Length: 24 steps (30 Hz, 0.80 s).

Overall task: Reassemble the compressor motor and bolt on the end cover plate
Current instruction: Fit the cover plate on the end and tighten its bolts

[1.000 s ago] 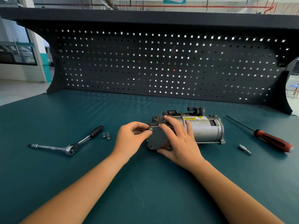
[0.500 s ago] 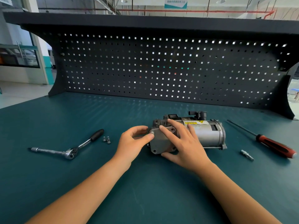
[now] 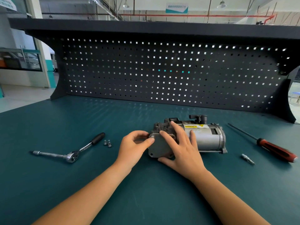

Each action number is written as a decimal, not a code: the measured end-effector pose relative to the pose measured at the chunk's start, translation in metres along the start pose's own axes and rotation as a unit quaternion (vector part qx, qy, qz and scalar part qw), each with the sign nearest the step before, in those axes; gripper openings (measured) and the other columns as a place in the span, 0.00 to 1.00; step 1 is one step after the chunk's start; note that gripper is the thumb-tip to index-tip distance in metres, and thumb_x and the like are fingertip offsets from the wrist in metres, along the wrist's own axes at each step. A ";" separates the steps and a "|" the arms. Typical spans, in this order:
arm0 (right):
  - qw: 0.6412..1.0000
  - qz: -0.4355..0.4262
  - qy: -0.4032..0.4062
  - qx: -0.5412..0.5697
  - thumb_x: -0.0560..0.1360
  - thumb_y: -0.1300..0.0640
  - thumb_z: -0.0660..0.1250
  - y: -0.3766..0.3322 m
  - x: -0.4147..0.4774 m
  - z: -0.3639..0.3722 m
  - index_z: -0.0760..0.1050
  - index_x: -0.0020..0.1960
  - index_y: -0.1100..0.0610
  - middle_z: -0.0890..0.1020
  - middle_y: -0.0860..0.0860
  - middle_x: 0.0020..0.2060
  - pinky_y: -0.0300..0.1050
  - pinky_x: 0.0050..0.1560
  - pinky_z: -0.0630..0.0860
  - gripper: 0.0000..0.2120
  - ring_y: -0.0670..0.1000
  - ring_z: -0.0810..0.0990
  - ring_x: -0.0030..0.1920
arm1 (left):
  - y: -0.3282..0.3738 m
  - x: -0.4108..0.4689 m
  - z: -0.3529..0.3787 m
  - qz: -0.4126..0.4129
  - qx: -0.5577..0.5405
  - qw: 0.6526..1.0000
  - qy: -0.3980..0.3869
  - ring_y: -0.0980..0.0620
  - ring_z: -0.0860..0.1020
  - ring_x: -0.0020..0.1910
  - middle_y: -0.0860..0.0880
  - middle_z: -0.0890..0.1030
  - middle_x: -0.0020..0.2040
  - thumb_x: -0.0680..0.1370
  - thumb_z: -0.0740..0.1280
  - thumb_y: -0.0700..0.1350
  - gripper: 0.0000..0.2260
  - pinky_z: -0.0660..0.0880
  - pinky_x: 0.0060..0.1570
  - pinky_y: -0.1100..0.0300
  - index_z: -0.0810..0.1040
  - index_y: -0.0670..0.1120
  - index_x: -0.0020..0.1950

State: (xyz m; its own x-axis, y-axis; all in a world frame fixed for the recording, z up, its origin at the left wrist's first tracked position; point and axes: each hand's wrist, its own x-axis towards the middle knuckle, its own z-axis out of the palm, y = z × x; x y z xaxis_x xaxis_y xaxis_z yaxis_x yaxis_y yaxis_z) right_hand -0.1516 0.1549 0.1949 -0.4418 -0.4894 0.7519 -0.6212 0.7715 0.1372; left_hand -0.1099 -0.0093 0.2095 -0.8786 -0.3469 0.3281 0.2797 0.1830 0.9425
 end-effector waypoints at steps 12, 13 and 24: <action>0.999 0.009 -0.038 0.024 0.55 0.45 0.80 0.005 -0.005 -0.007 0.71 0.68 0.57 0.71 0.61 0.66 0.66 0.60 0.63 0.45 0.61 0.74 0.64 | 0.000 -0.001 -0.002 0.141 0.152 0.978 0.007 0.68 0.76 0.46 0.54 0.79 0.45 0.72 0.72 0.39 0.11 0.67 0.43 0.79 0.74 0.54 0.41; 0.999 0.012 -0.041 0.030 0.56 0.45 0.80 0.006 -0.006 -0.008 0.70 0.68 0.57 0.71 0.61 0.67 0.64 0.61 0.61 0.45 0.60 0.74 0.64 | 0.000 -0.001 -0.002 0.138 0.148 0.979 0.003 0.67 0.76 0.45 0.54 0.80 0.45 0.72 0.72 0.39 0.10 0.68 0.43 0.79 0.74 0.53 0.41; 0.996 0.045 -0.017 0.075 0.61 0.48 0.79 0.005 -0.006 -0.008 0.71 0.67 0.61 0.72 0.61 0.65 0.66 0.60 0.68 0.39 0.59 0.77 0.61 | 0.000 -0.002 -0.003 0.129 0.133 0.983 -0.015 0.65 0.78 0.44 0.55 0.81 0.45 0.72 0.71 0.38 0.09 0.69 0.43 0.77 0.76 0.50 0.45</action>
State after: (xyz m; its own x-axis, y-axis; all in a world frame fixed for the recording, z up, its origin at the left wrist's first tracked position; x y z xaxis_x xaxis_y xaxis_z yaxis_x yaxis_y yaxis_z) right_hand -0.1463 0.1653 0.1961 -0.5201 -0.4353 0.7348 -0.6658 0.7456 -0.0296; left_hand -0.1073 -0.0111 0.2089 -0.8045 -0.2307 0.5473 0.3863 0.4969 0.7771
